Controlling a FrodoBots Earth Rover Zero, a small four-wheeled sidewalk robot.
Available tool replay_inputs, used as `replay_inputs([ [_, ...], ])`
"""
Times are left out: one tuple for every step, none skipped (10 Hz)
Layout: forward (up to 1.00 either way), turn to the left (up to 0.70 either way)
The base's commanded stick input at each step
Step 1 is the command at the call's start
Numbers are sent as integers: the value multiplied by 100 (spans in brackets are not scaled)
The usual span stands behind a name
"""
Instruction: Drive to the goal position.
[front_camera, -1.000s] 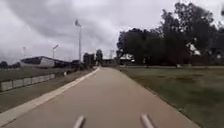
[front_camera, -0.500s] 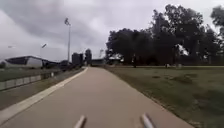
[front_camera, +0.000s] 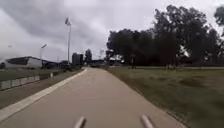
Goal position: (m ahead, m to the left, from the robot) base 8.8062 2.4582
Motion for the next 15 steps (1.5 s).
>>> replay_inputs([
  [93, 0],
  [93, 0],
  [0, 0],
  [0, 0],
  [0, 0],
  [0, 0],
  [0, 0],
  [0, 0],
  [0, 0],
  [0, 0],
  [0, 0],
  [36, 0],
  [72, 0],
  [91, 0],
  [91, 0],
])
